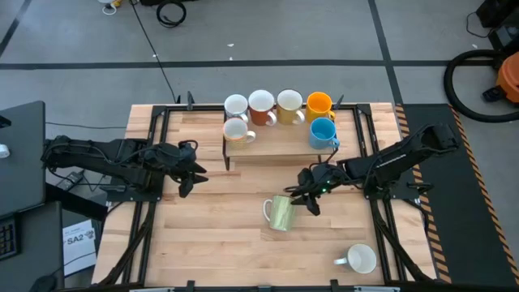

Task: Place coffee mugs
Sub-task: Put the green mug on the shelf

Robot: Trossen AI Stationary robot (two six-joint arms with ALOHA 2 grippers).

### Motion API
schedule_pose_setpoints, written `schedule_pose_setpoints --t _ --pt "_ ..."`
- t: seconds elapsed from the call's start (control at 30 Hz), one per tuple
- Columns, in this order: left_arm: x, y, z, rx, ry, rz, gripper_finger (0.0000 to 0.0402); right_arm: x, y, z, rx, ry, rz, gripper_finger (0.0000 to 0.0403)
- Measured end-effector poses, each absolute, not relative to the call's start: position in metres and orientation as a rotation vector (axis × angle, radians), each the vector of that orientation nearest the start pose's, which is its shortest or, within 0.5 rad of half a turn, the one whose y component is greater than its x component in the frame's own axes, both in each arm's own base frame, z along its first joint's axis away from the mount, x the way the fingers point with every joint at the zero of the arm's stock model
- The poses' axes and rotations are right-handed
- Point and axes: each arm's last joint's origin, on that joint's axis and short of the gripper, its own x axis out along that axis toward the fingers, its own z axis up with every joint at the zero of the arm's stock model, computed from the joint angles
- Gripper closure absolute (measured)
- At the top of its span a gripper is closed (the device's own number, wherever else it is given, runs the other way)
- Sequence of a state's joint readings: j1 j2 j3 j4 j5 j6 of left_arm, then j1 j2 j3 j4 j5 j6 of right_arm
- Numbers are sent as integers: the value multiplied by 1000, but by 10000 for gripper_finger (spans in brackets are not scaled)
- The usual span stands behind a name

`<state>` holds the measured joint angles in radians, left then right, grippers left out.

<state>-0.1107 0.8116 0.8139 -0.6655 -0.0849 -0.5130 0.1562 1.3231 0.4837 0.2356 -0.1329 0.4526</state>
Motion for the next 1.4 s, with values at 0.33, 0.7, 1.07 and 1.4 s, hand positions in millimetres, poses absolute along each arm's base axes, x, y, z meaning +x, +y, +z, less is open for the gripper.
schedule_pose_setpoints --t 0.33,0.7,1.07,1.4 --pt "159 -15 297 -431 642 143 235 234 45 156 496 659 207 245" --pt "159 -15 297 -430 642 143 235 231 62 157 569 665 197 245" --pt "159 -15 297 -431 642 143 235 229 70 157 536 639 139 246" --pt "159 -15 297 -431 642 143 235 228 74 157 516 625 109 246"
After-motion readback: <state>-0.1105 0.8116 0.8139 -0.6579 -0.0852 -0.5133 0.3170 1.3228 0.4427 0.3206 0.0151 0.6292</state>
